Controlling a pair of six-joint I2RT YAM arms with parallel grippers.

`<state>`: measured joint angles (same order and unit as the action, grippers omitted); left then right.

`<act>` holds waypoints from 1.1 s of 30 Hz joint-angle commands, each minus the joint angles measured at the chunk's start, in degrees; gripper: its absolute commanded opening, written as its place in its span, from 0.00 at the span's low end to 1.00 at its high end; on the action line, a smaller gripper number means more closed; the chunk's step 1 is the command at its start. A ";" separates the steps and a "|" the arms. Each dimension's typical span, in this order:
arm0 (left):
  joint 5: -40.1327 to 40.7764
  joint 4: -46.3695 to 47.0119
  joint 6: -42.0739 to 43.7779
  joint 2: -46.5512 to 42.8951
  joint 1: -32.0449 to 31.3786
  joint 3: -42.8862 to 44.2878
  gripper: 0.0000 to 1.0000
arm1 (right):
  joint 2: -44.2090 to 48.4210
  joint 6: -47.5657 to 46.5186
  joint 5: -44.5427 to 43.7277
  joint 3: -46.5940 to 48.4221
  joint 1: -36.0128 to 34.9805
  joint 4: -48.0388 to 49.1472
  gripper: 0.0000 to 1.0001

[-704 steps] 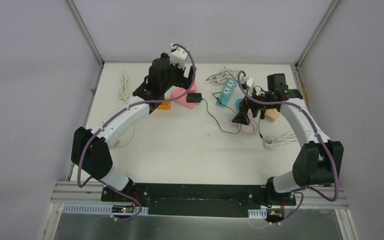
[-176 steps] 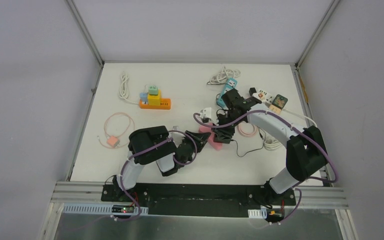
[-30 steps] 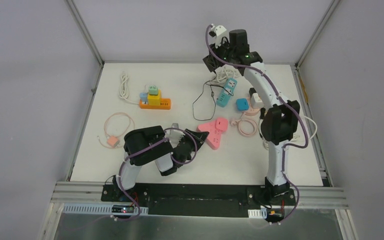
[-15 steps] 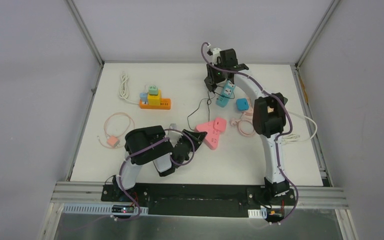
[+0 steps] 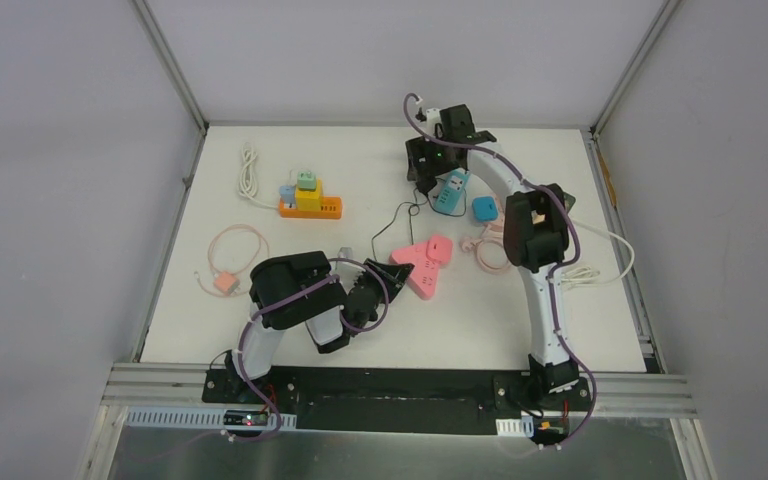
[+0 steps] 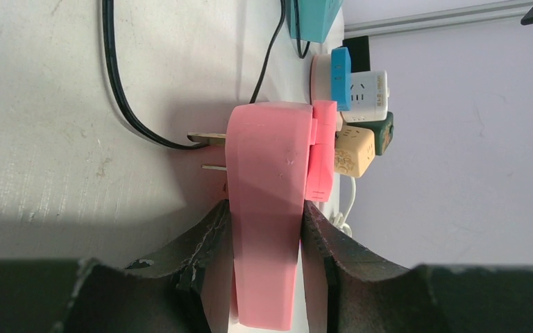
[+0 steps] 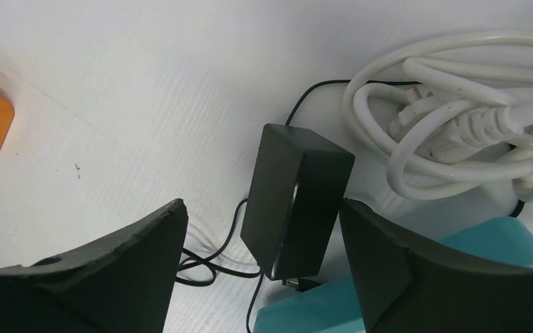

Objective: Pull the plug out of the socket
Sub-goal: Place the plug at the center of the board, then remove the plug from the socket.

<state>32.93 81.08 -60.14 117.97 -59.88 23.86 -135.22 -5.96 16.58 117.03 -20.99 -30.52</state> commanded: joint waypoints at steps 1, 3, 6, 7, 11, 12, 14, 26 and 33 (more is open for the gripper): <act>0.23 -6.59 5.49 2.22 0.75 -1.97 0.00 | 8.05 -0.80 2.76 1.94 0.22 -1.33 0.87; -0.07 -6.57 5.88 2.16 0.79 -1.96 0.00 | 10.63 -1.57 3.88 1.45 0.49 -2.39 0.89; -0.68 -6.60 6.99 1.78 0.80 -1.97 0.00 | 15.44 -5.35 7.25 -0.14 0.94 -5.38 0.92; -0.98 -6.61 7.55 1.66 0.81 -1.97 0.00 | 17.28 -7.46 7.95 -1.25 0.93 -6.75 0.93; -1.98 -6.61 9.64 1.49 0.77 -1.80 0.00 | 26.29 -18.73 12.45 -9.86 0.95 -10.75 0.95; -2.25 -6.58 10.22 1.35 0.79 -1.80 0.00 | 28.65 -20.40 12.93 -13.08 1.00 -10.70 0.95; -2.57 -6.56 11.14 1.15 0.81 -1.80 0.00 | 32.98 -23.45 14.11 -18.97 1.09 -10.60 0.97; -3.21 -7.54 14.02 0.81 0.79 -1.28 0.00 | 51.20 -29.59 36.30 -46.51 6.64 -6.01 1.00; -3.87 -7.88 15.65 0.77 0.79 -0.93 0.00 | 53.17 -34.67 44.92 -53.25 10.98 -3.60 1.00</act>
<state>30.59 81.93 -51.37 117.62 -59.53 24.12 -84.27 -35.16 52.93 64.10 -11.42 -37.74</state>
